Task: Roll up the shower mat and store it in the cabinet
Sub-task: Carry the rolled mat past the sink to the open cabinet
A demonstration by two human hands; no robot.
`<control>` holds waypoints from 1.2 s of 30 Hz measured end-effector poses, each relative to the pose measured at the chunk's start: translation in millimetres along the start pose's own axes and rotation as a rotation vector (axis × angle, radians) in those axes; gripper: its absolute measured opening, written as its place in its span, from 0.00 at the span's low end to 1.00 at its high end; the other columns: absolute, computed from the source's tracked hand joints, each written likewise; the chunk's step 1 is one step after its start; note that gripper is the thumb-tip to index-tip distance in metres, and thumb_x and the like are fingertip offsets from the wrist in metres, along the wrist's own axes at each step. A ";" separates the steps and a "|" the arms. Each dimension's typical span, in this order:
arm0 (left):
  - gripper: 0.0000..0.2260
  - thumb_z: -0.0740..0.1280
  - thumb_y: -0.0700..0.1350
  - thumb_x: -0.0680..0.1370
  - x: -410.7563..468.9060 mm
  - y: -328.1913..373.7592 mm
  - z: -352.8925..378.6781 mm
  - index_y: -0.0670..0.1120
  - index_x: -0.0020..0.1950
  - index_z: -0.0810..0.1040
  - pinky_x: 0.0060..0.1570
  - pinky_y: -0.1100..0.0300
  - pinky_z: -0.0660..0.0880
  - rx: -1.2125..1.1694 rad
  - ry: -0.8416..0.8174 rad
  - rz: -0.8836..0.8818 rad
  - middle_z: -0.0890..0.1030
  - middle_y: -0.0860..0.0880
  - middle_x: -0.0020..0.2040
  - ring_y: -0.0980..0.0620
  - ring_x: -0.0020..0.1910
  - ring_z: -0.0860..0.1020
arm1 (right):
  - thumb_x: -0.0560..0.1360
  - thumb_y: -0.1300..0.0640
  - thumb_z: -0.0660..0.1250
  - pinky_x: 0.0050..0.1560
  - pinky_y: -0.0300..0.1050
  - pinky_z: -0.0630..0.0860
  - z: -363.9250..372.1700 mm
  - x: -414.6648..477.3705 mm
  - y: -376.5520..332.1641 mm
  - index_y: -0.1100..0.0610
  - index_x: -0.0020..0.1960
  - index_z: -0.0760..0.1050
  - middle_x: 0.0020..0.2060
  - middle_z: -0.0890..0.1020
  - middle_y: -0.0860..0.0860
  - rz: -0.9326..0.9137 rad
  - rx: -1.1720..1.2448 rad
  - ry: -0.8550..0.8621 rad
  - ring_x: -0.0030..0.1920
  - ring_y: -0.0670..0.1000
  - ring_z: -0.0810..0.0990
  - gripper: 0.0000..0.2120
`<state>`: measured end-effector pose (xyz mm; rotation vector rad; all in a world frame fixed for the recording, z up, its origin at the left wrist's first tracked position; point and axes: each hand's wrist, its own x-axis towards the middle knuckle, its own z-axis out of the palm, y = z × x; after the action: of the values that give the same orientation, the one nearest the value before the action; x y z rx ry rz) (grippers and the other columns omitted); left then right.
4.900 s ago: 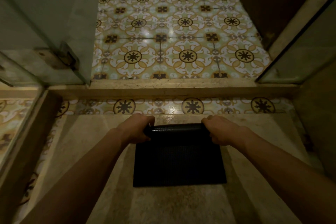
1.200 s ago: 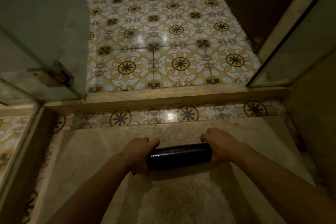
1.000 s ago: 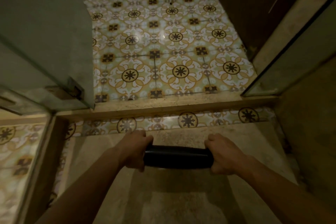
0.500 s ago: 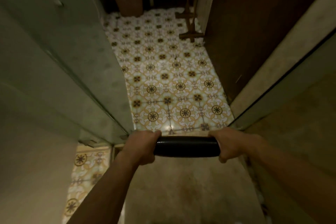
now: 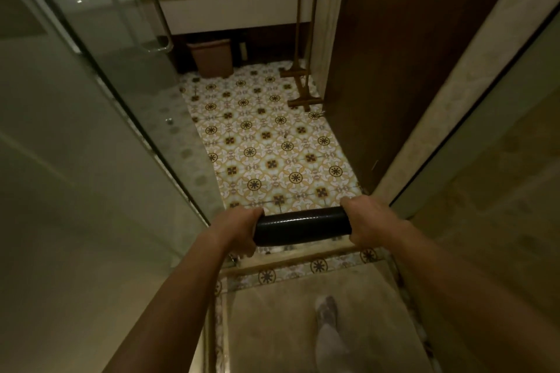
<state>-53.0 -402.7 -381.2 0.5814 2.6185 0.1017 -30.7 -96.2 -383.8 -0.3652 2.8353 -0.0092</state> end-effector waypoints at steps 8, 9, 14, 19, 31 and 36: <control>0.26 0.74 0.46 0.64 68.6 -11.8 -31.7 0.59 0.57 0.68 0.43 0.52 0.79 0.053 0.168 -0.036 0.80 0.52 0.46 0.51 0.43 0.78 | 0.61 0.47 0.74 0.33 0.42 0.70 -16.1 76.3 41.7 0.48 0.53 0.69 0.42 0.79 0.49 -0.047 0.009 -0.042 0.38 0.50 0.76 0.24; 0.27 0.75 0.46 0.64 81.7 -13.0 -40.2 0.58 0.57 0.68 0.42 0.52 0.79 0.062 0.184 -0.039 0.80 0.52 0.45 0.51 0.42 0.78 | 0.59 0.45 0.75 0.33 0.42 0.72 -23.8 91.1 50.9 0.47 0.53 0.70 0.41 0.77 0.47 -0.055 0.025 -0.096 0.37 0.49 0.75 0.26; 0.25 0.75 0.49 0.63 140.9 -15.1 -81.1 0.58 0.55 0.67 0.42 0.53 0.78 0.136 0.225 -0.055 0.80 0.53 0.45 0.50 0.41 0.78 | 0.53 0.44 0.79 0.38 0.46 0.82 -60.5 158.5 99.1 0.45 0.52 0.70 0.43 0.76 0.46 -0.030 0.211 -0.292 0.40 0.47 0.78 0.31; 0.26 0.76 0.49 0.61 193.7 -9.5 -112.2 0.57 0.54 0.67 0.41 0.53 0.77 0.132 0.234 -0.084 0.79 0.52 0.43 0.49 0.40 0.78 | 0.57 0.49 0.80 0.40 0.44 0.79 -88.8 214.7 137.0 0.46 0.54 0.70 0.44 0.76 0.46 -0.034 0.186 -0.218 0.41 0.47 0.75 0.29; 0.23 0.72 0.49 0.63 279.1 -47.0 -163.7 0.55 0.54 0.68 0.42 0.51 0.78 0.106 0.185 -0.104 0.78 0.51 0.44 0.48 0.41 0.77 | 0.56 0.46 0.76 0.41 0.47 0.82 -122.8 308.1 160.4 0.46 0.51 0.72 0.40 0.77 0.46 -0.093 0.104 -0.149 0.39 0.47 0.78 0.26; 0.23 0.72 0.49 0.62 334.4 -78.3 -186.0 0.55 0.55 0.68 0.41 0.51 0.79 0.103 0.198 -0.103 0.78 0.52 0.43 0.49 0.40 0.78 | 0.57 0.48 0.78 0.42 0.49 0.81 -147.2 368.3 169.0 0.48 0.52 0.73 0.40 0.76 0.47 -0.065 0.088 -0.159 0.39 0.48 0.77 0.26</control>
<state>-436.3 -329.5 -366.7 0.4917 2.8548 -0.0089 -455.2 -28.7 -351.2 -0.4191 2.6551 -0.1131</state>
